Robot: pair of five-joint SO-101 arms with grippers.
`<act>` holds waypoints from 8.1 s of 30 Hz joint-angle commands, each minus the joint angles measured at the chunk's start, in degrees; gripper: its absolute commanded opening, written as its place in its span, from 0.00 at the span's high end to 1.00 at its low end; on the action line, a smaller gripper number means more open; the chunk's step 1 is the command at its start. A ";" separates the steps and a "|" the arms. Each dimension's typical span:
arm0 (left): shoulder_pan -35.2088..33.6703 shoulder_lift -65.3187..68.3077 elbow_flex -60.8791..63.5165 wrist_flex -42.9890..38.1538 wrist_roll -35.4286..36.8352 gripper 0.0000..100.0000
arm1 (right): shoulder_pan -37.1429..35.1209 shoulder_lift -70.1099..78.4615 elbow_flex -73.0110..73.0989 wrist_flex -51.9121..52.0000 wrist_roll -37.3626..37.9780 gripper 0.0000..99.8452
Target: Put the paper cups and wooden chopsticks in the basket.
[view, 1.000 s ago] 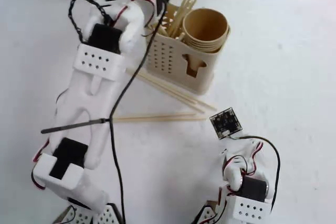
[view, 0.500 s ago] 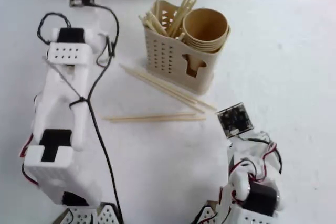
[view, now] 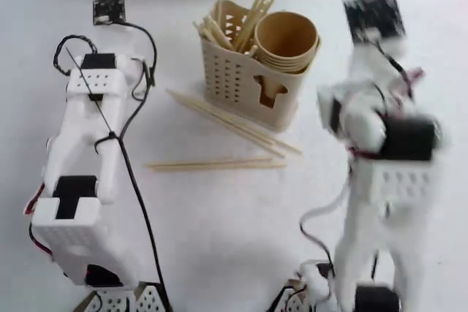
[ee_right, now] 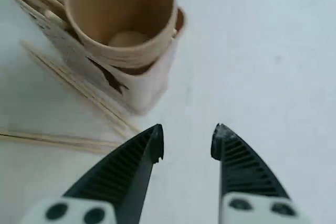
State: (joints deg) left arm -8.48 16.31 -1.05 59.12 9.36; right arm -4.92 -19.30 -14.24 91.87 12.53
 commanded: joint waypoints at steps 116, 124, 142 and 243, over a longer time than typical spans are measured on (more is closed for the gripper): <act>13.49 7.96 -12.92 5.19 -66.20 0.76 | 21.85 -28.09 35.34 -2.59 19.52 0.86; 22.64 9.19 -24.09 10.81 -52.57 0.76 | 21.49 -1.80 10.73 -4.35 11.69 0.86; 16.22 9.19 -26.73 9.85 -54.42 0.76 | 16.84 27.47 -34.37 6.90 7.12 0.76; -9.89 14.29 -25.49 25.23 -50.99 0.85 | 20.88 -48.75 76.66 -13.76 26.20 0.89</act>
State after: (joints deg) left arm -20.35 31.43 -22.86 86.55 -43.56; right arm 15.47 -67.47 62.33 80.09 38.73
